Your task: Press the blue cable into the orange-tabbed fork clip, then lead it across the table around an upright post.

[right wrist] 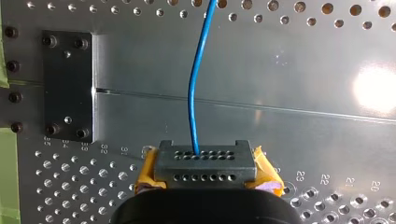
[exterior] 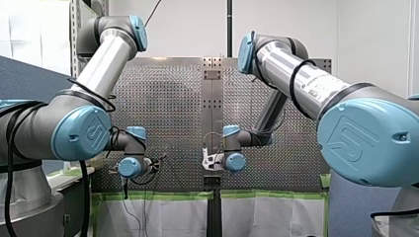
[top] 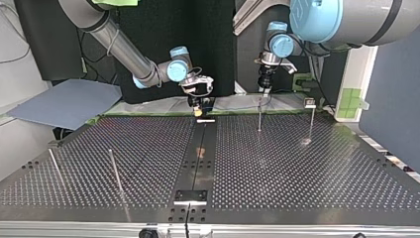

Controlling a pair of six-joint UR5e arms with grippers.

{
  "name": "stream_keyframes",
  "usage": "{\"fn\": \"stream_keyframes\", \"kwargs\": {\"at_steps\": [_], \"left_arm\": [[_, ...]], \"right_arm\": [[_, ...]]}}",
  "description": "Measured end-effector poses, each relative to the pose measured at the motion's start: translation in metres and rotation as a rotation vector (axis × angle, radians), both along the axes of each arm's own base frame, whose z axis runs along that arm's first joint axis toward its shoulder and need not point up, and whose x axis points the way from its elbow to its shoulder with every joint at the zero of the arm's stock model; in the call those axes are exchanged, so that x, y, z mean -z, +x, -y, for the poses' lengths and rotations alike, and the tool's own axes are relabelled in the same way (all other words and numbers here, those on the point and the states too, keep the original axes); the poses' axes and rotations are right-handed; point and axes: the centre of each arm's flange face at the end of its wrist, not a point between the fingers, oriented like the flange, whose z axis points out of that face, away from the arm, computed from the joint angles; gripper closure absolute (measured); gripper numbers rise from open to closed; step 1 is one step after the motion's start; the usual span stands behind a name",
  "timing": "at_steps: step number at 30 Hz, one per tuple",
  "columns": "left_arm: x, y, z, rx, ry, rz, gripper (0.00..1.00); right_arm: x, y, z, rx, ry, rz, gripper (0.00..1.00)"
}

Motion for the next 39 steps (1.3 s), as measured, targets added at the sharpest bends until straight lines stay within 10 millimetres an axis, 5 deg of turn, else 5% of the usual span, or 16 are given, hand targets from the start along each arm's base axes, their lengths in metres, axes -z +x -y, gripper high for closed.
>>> {"fn": "stream_keyframes", "kwargs": {"at_steps": [17, 39], "left_arm": [[-0.022, 0.005, 0.002, -0.007, 0.022, 0.038, 0.0], [-0.023, 0.005, 0.004, -0.001, 0.02, 0.039, 0.0]], "right_arm": [[0.002, -0.002, 0.002, 0.003, 0.003, -0.001, 1.0], [0.004, -0.003, 0.001, 0.0, 0.009, -0.006, 1.0]]}}
